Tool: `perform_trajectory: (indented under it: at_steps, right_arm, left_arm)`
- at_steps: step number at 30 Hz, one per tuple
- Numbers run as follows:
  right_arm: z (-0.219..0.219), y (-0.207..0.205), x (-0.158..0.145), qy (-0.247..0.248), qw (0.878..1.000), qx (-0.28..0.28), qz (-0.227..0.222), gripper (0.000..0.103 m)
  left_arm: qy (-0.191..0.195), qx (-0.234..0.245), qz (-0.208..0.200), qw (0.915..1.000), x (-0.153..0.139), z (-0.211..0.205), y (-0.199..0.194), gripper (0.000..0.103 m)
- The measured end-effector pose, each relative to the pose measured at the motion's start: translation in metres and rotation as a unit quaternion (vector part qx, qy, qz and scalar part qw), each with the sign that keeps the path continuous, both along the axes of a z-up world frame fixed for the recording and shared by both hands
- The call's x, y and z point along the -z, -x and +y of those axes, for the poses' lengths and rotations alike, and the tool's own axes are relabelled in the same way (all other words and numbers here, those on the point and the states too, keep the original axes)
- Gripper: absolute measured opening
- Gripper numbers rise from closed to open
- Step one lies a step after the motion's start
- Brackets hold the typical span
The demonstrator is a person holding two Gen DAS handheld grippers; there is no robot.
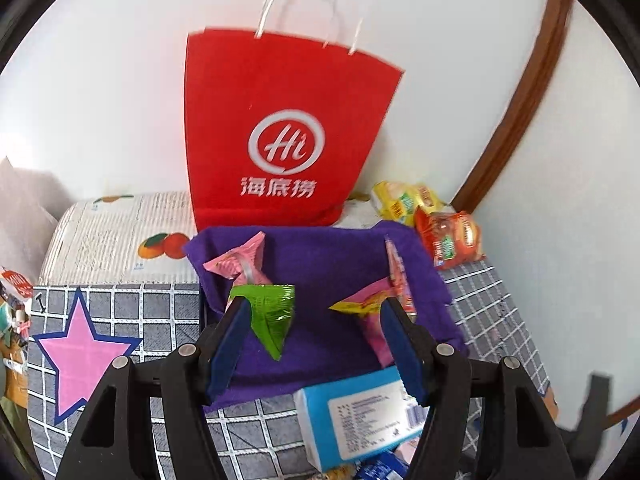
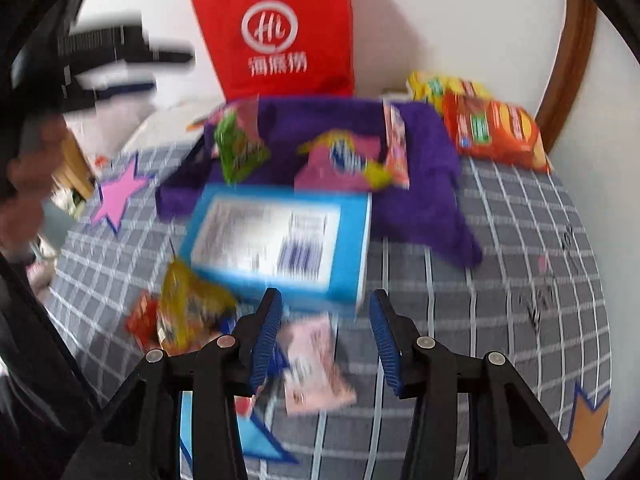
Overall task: Organize snacks
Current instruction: 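Move both tools back to the snack pile beside the blue tissue box, then close the right tool on the pink candy packet while the left tool grasps the red gold-lettered packet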
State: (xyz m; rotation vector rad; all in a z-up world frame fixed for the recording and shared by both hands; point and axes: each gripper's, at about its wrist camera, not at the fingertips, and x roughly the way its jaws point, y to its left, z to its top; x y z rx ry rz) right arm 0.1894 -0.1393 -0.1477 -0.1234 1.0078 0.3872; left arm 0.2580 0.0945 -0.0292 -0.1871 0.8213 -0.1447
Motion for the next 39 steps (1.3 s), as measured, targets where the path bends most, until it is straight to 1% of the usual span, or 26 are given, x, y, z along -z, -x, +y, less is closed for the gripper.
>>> perform_trajectory:
  at_steps: [4, 9, 13, 17, 19, 22, 25, 28, 31, 33, 35, 37, 39]
  right_arm:
    - [0.000, 0.019, 0.020, 0.016, 1.000, -0.012, 0.010, 0.046]
    - [0.001, 0.032, 0.036, 0.023, 0.999, -0.032, 0.014, 0.046]
    - [0.012, 0.034, 0.050, 0.038, 0.998, -0.048, 0.013, 0.046]
    - [0.021, 0.027, 0.066, 0.056, 0.998, -0.040, 0.011, 0.047]
    - [0.021, 0.025, 0.073, 0.065, 0.997, -0.032, 0.005, 0.045]
    - [0.015, 0.028, 0.072, 0.048, 0.999, -0.024, -0.007, 0.041]
    - [0.001, 0.032, 0.072, 0.053, 0.999, -0.004, -0.011, 0.041]
    - [-0.020, 0.037, 0.073, 0.047, 0.999, 0.024, -0.012, 0.041]
    - [-0.043, 0.039, 0.074, 0.027, 0.998, 0.059, -0.008, 0.043]
    - [-0.052, 0.039, 0.078, 0.000, 0.997, 0.073, -0.002, 0.045]
    - [-0.055, 0.042, 0.079, -0.013, 0.997, 0.077, -0.014, 0.045]
    - [-0.053, 0.046, 0.081, -0.006, 0.997, 0.076, -0.029, 0.046]
    - [-0.051, 0.051, 0.084, 0.003, 0.996, 0.075, -0.048, 0.047]
  left_arm:
    - [-0.013, 0.002, -0.012, 0.9998, -0.008, -0.002, 0.018, 0.065]
    - [-0.030, -0.007, 0.000, 0.9995, 0.000, 0.009, 0.043, 0.065]
    - [-0.028, -0.027, 0.011, 0.9992, 0.006, 0.028, 0.061, 0.065]
    - [-0.025, -0.044, 0.018, 0.9985, 0.015, 0.046, 0.080, 0.065]
    - [-0.024, -0.049, 0.030, 0.9981, 0.022, 0.052, 0.087, 0.065]
    - [-0.028, -0.053, 0.042, 0.9973, 0.032, 0.057, 0.096, 0.065]
    - [-0.032, -0.051, 0.051, 0.9969, 0.043, 0.058, 0.103, 0.065]
    - [-0.025, -0.049, 0.064, 0.9965, 0.058, 0.058, 0.110, 0.065]
    - [-0.020, -0.040, 0.082, 0.9956, 0.078, 0.052, 0.115, 0.065]
    - [-0.014, -0.031, 0.094, 0.9950, 0.091, 0.046, 0.118, 0.065]
    - [-0.009, -0.023, 0.101, 0.9946, 0.103, 0.039, 0.121, 0.065]
    - [-0.004, -0.014, 0.110, 0.9939, 0.115, 0.033, 0.125, 0.065]
    - [-0.005, -0.016, 0.122, 0.9924, 0.126, 0.030, 0.127, 0.065]
